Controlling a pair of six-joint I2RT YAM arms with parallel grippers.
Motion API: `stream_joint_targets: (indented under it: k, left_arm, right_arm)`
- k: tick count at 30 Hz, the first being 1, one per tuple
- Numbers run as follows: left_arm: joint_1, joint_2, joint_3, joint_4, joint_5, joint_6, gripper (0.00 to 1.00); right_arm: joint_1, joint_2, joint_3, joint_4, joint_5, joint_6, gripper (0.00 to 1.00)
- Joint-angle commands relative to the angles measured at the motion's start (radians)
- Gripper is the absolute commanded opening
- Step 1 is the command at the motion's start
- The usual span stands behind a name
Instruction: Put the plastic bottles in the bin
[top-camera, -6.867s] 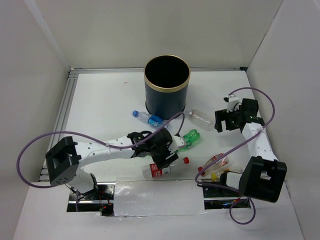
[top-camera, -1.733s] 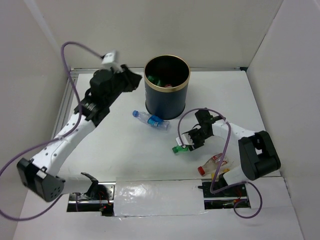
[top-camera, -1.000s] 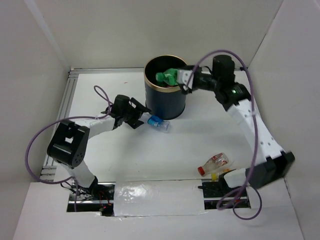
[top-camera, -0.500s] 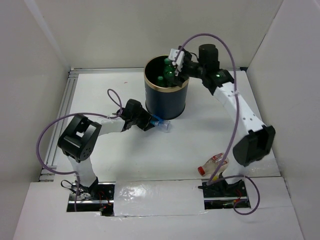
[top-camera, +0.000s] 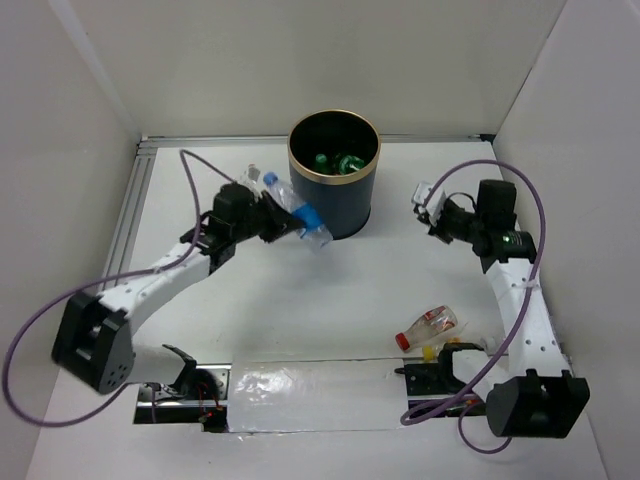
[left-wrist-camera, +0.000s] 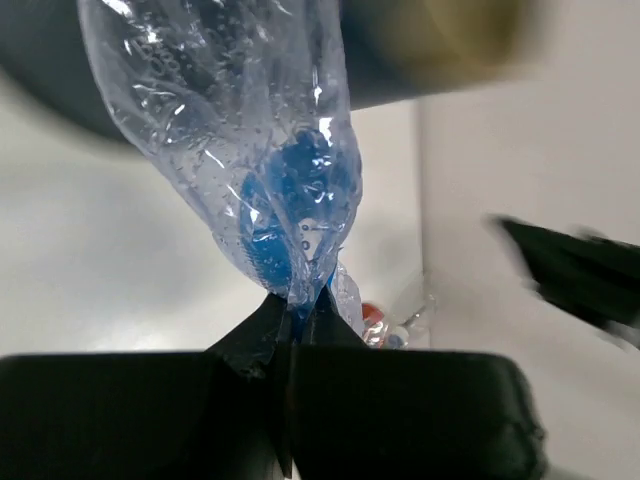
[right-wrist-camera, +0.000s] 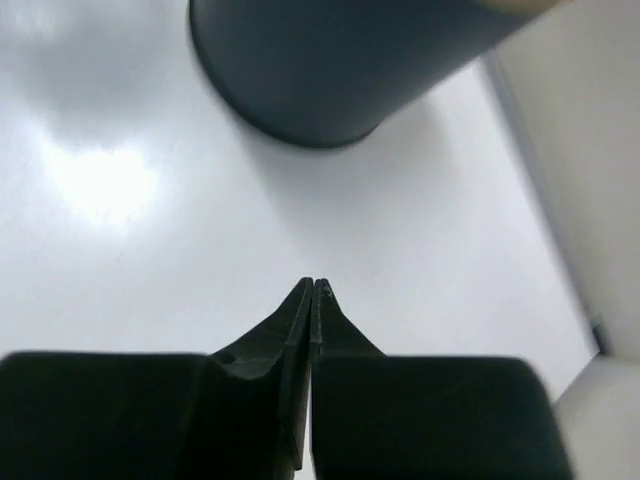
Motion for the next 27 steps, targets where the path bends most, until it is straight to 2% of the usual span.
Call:
stream_joint_targets:
  k: [1, 2, 3, 5, 6, 9, 11, 12, 14, 15, 17, 19, 21, 23, 26, 27]
  left_arm:
    - [-0.017, -0.14, 0.171, 0.01, -0.01, 0.349, 0.0]
    - [-0.029, -0.14, 0.251, 0.01, -0.01, 0.395, 0.0]
    - [-0.03, -0.14, 0.283, 0.031, -0.021, 0.443, 0.0]
    - [-0.03, -0.099, 0.38, 0.044, -0.053, 0.531, 0.0]
    - [-0.03, -0.035, 0.415, 0.059, -0.064, 0.56, 0.0]
    - [-0.03, 0.094, 0.599, 0.032, -0.087, 0.629, 0.0]
    - [-0.039, 0.237, 0.7, -0.041, -0.133, 0.676, 0.05]
    - [-0.062, 0.283, 0.798, -0.077, -0.154, 0.693, 0.11]
    - [-0.078, 0.402, 0.882, -0.144, -0.234, 0.753, 0.23]
    - [-0.088, 0.464, 0.943, -0.207, -0.291, 0.785, 0.41]
    - [-0.1, 0.51, 0.986, -0.261, -0.312, 0.813, 0.52]
    - [-0.111, 0.521, 1.003, -0.297, -0.354, 0.827, 0.69]
    - [-0.111, 0.521, 1.003, -0.297, -0.371, 0.851, 0.99]
    - [-0.129, 0.49, 0.991, -0.275, -0.382, 0.88, 1.0]
    - [-0.189, 0.417, 0.98, -0.237, -0.382, 0.992, 1.0]
    - [-0.21, 0.394, 0.98, -0.228, -0.356, 1.07, 1.0]
  right_arm:
    - [-0.052, -0.057, -0.088, -0.187, -0.001, -0.21, 0.12]
    - [-0.062, -0.066, -0.104, -0.203, -0.001, -0.21, 0.27]
    - [-0.075, -0.056, -0.116, -0.213, 0.009, -0.223, 0.56]
    - [-0.086, -0.047, -0.136, -0.191, 0.032, -0.14, 0.87]
    - [-0.086, -0.019, -0.145, -0.149, 0.045, -0.023, 0.99]
    - [-0.086, 0.032, -0.121, -0.109, 0.112, 0.146, 0.99]
    - [-0.095, 0.058, -0.081, -0.108, 0.156, 0.28, 0.99]
    - [-0.115, 0.067, -0.072, -0.108, 0.17, 0.312, 0.99]
    - [-0.135, 0.078, -0.058, -0.108, 0.201, 0.383, 0.99]
    - [-0.163, 0.069, -0.049, -0.121, 0.201, 0.383, 0.99]
    - [-0.172, 0.041, -0.058, -0.112, 0.23, 0.383, 0.99]
    - [-0.201, -0.009, -0.058, -0.101, 0.23, 0.362, 0.99]
    - [-0.21, -0.04, -0.072, -0.101, 0.23, 0.33, 0.99]
    - [-0.211, -0.059, -0.083, -0.11, 0.23, 0.319, 0.99]
    - [-0.211, -0.059, -0.083, -0.134, 0.221, 0.271, 0.81]
    - [-0.211, -0.059, -0.083, -0.144, 0.221, 0.233, 0.72]
